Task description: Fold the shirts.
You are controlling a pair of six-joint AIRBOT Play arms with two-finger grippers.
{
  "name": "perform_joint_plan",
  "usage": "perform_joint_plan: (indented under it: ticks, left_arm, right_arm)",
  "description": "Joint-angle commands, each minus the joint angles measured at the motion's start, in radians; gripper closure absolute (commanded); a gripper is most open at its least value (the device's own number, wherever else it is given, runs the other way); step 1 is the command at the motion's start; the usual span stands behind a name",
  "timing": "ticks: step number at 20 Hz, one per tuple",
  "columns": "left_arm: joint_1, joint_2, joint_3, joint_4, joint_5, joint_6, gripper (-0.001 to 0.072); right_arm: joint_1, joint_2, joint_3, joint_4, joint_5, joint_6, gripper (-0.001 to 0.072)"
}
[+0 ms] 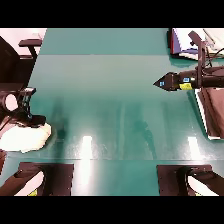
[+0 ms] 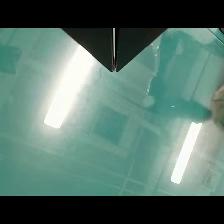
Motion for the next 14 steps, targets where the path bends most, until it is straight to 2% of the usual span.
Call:
perform_joint_plan:
  ticks: [1,2,4,8,11,14]
  left_arm:
    - [0.006,0.002,-0.035,0.012,0.013,-0.03,0.0618]
    - [0.006,0.006,-0.01,0.009,0.004,-0.029,0.0683]
    - [0.006,0.05,0.095,-0.008,-0.006,-0.028,0.0683]
    - [-0.064,0.124,0.447,-0.097,-0.01,-0.026,0.0683]
    - [-0.207,0.124,0.67,-0.22,0.034,-0.026,0.0685]
    - [-0.381,0.109,0.769,-0.238,0.138,-0.026,0.0685]
  right_arm:
    - [0.0,0.0,0.001,0.0,-0.002,0.0,0.0691]
    - [0.0,0.0,0.001,0.0,-0.003,0.0,0.0691]
    - [0.0,-0.001,0.016,0.004,-0.013,0.0,0.0691]
    - [0.0,-0.001,0.169,0.003,-0.051,0.0,0.0691]
    - [-0.005,-0.002,0.286,-0.001,-0.106,0.0,0.0691]
    - [-0.052,-0.021,0.405,-0.001,-0.092,0.0,0.0691]
